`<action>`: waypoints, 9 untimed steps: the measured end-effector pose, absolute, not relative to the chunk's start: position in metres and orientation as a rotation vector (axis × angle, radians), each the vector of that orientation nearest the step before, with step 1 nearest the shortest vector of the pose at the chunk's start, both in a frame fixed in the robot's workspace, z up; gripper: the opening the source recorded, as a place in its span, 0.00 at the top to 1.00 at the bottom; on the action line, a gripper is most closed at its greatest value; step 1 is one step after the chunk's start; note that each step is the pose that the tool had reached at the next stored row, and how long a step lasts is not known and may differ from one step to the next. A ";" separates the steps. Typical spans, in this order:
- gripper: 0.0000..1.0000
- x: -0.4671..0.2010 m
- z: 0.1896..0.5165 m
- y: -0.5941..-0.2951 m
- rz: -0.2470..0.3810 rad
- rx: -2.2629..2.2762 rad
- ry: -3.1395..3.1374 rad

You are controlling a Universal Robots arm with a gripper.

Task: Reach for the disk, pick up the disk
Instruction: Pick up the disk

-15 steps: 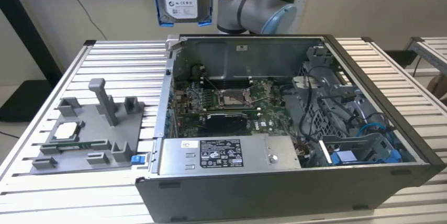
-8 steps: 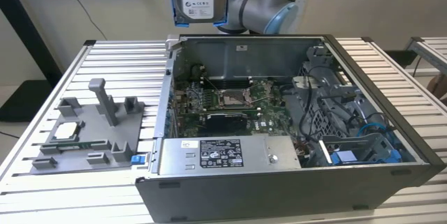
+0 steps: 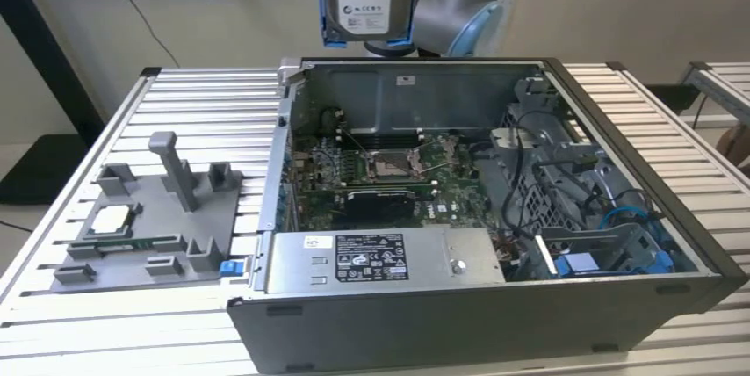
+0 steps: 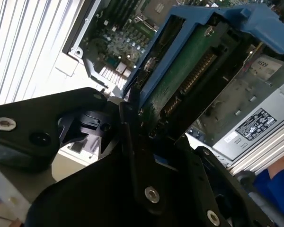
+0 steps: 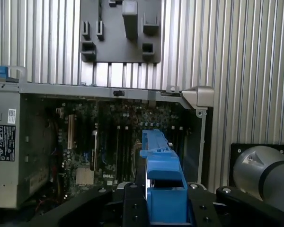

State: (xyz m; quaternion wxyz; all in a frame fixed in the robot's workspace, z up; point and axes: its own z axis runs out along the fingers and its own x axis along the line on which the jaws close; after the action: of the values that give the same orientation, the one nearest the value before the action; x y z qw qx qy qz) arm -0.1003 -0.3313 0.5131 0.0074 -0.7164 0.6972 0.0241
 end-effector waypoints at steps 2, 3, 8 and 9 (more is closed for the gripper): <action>1.00 -0.091 0.513 -0.332 0.075 -2.240 2.180; 1.00 -0.087 0.512 -0.333 0.075 -2.240 2.180; 1.00 -0.064 0.511 -0.336 0.075 -2.240 2.180; 1.00 -0.059 0.511 -0.337 0.075 -2.240 2.180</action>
State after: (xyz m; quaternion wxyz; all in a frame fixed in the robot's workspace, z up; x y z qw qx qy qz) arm -0.0592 -0.3368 0.5110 0.0075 -0.7164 0.6973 0.0241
